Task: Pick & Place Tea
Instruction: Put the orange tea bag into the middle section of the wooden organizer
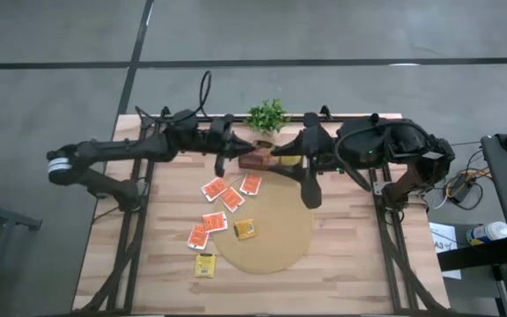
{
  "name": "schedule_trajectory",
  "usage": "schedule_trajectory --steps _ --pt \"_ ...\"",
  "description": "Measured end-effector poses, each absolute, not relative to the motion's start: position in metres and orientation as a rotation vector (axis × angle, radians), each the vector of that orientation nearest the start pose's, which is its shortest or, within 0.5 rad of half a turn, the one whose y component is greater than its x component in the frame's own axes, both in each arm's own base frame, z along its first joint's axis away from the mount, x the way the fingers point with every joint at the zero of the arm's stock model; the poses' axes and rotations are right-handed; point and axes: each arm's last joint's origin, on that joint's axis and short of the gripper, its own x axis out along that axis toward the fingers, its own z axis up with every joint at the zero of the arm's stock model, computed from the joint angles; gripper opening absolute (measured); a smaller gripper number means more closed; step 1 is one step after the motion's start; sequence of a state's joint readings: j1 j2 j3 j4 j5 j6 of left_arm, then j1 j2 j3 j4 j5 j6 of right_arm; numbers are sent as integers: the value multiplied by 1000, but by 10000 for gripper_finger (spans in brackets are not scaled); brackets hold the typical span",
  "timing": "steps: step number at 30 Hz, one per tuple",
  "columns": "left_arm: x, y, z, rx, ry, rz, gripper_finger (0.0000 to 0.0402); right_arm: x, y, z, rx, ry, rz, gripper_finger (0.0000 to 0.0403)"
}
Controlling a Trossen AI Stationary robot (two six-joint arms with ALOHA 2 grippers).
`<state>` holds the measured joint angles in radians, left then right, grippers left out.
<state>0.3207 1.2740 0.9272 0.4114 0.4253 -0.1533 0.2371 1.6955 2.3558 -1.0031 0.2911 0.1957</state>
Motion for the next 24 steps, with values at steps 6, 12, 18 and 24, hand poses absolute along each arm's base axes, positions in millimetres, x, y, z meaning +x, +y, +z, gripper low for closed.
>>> schedule_trajectory --steps 6,12,18,24 --pt "292 96 314 -139 -6 -70 0 292 62 530 31 338 -75 166" --pt "308 119 286 -156 30 -20 0 293 62 530 38 338 -76 166" --pt "320 149 256 -223 24 -27 0 293 62 530 90 337 -85 166" --pt "324 164 234 -244 41 -13 0 293 62 530 106 334 -88 166"
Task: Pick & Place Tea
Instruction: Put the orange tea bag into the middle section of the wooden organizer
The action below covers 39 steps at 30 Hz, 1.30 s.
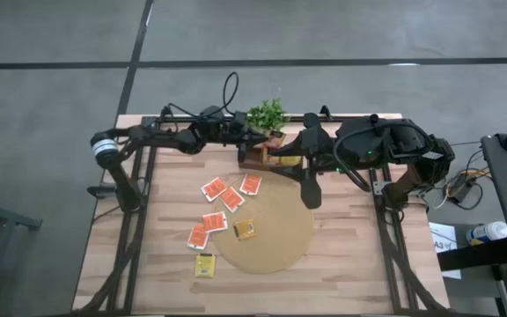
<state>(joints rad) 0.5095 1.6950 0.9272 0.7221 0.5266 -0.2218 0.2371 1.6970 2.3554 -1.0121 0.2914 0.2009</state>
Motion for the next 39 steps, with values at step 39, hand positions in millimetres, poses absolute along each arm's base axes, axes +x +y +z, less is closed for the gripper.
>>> schedule_trajectory --steps 39 --pt "329 171 143 -386 120 50 0 295 51 529 104 331 -151 166"
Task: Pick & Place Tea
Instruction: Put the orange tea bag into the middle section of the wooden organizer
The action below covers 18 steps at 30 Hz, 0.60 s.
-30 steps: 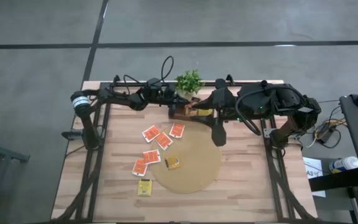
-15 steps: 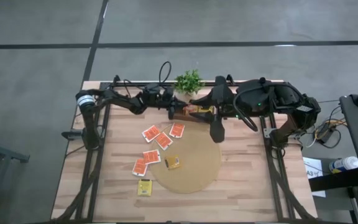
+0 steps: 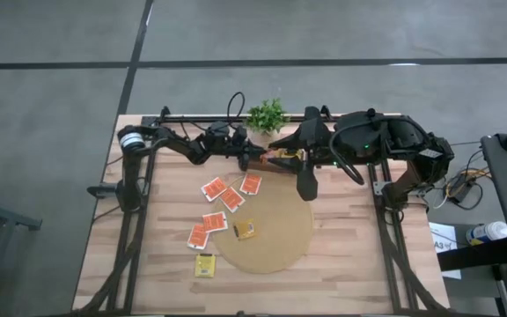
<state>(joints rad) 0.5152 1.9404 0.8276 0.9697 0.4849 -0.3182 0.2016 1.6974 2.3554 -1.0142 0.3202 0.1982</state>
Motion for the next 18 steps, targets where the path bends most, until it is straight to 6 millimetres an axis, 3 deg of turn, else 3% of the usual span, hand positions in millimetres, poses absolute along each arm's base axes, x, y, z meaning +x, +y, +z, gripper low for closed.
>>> schedule_trajectory --steps 13,18 --pt "332 173 133 -441 125 58 0 296 47 529 88 332 -159 166" --pt "337 174 140 -434 103 45 0 296 46 529 85 332 -163 166"
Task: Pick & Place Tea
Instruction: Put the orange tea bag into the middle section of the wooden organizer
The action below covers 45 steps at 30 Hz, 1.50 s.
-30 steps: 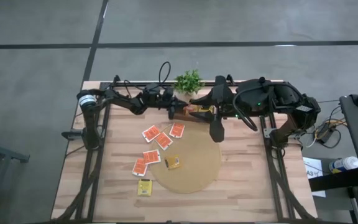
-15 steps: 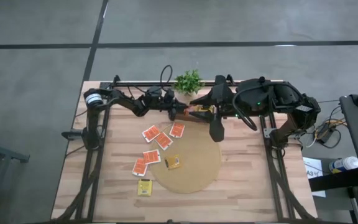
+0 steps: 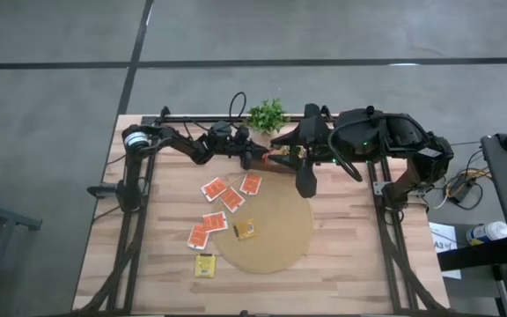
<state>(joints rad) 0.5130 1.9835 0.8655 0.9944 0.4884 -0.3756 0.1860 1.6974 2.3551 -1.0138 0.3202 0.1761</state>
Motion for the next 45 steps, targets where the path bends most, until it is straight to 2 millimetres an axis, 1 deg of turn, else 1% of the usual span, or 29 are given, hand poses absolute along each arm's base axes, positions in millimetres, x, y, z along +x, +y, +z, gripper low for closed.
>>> schedule_trajectory --steps 4,7,17,36,41,45 --pt "343 177 147 -421 80 29 0 296 46 530 81 332 -162 166" --pt "346 178 148 -421 74 26 0 296 46 530 82 332 -163 166" --pt "346 178 143 -452 107 31 0 296 46 530 82 332 -163 166" --pt "346 178 143 -456 110 32 1 296 46 530 81 332 -163 166" --pt "346 178 142 -460 117 35 13 296 46 530 81 332 -162 166" --pt "346 178 141 -468 129 40 41 296 46 530 81 332 -162 166"
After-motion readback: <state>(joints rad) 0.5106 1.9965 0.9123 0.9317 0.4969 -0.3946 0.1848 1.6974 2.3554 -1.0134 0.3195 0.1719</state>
